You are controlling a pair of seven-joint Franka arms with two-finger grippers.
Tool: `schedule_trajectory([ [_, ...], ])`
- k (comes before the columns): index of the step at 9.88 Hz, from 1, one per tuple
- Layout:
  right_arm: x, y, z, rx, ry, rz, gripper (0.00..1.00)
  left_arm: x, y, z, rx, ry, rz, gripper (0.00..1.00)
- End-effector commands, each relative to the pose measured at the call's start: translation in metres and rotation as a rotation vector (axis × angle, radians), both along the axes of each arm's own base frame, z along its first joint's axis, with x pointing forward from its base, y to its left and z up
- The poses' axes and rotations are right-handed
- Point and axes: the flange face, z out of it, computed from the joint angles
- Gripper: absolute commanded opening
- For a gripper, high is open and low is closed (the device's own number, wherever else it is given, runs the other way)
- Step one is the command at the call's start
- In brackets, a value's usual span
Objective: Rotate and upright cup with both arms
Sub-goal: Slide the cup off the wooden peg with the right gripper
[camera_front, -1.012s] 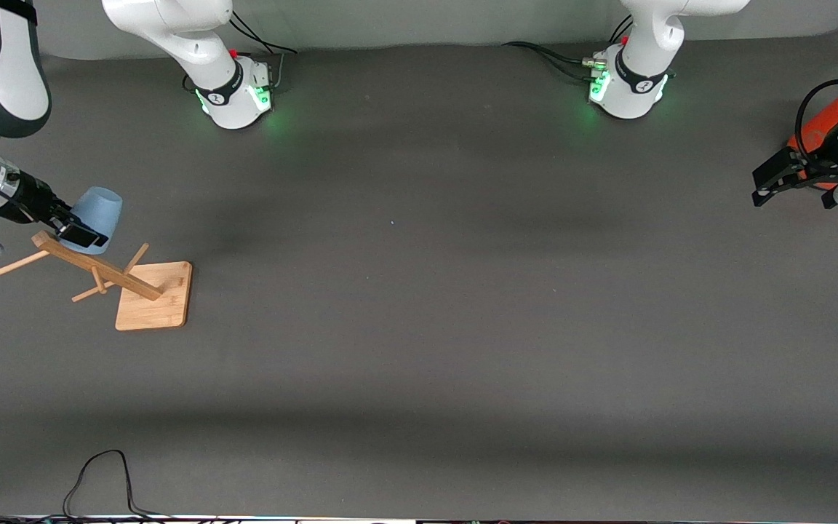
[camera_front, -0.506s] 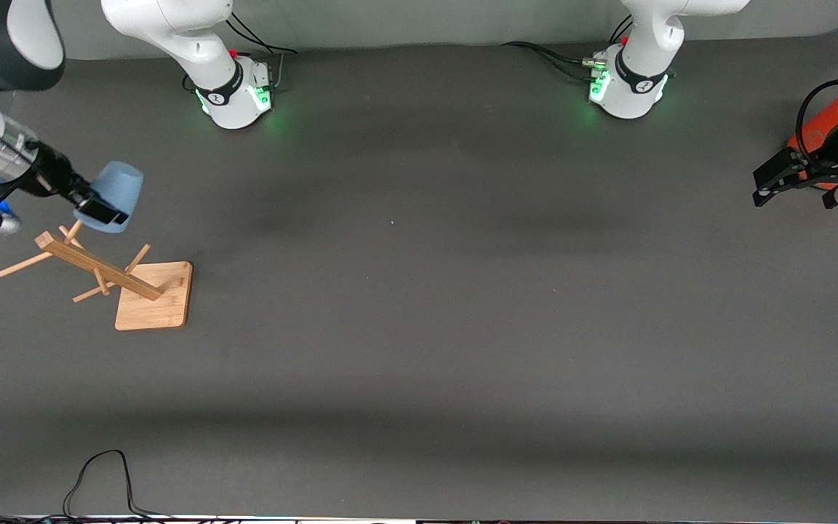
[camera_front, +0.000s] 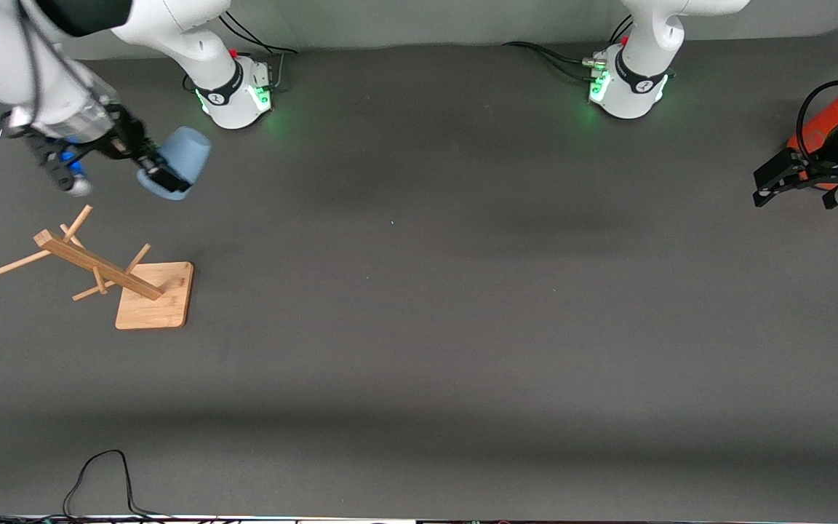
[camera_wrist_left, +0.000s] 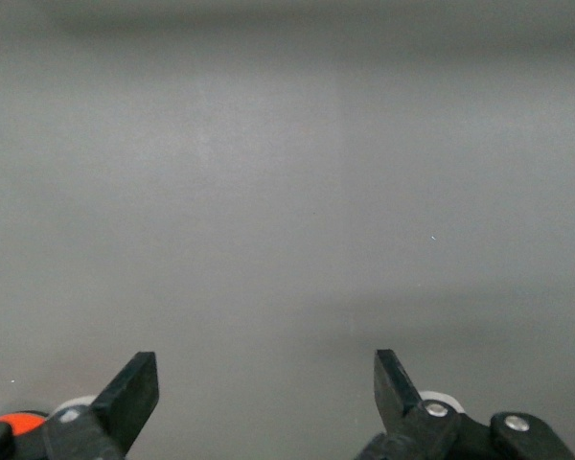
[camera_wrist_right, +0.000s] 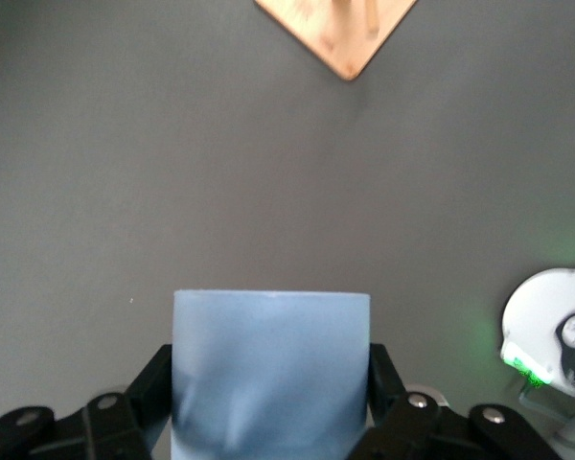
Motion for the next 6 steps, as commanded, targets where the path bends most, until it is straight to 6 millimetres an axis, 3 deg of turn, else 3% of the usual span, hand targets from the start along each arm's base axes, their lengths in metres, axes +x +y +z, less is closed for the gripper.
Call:
schedule_trajectory([
  [1, -0.013, 0.065, 0.002, -0.023, 0.004, -0.112, 0.65, 0.002, 0.001, 0.003, -0.007, 0.003, 0.006, 1.0],
  [3, -0.002, 0.147, -0.006, -0.071, 0.004, -0.232, 0.65, 0.002, 0.001, 0.003, -0.007, 0.003, 0.006, 1.0],
  [4, 0.001, 0.196, -0.019, -0.104, -0.004, -0.277, 0.65, 0.002, 0.001, 0.003, -0.007, 0.003, 0.007, 1.0],
  [6, 0.014, 0.276, -0.048, -0.146, -0.037, -0.389, 0.65, 0.003, 0.001, 0.003, -0.007, 0.004, 0.009, 1.0],
])
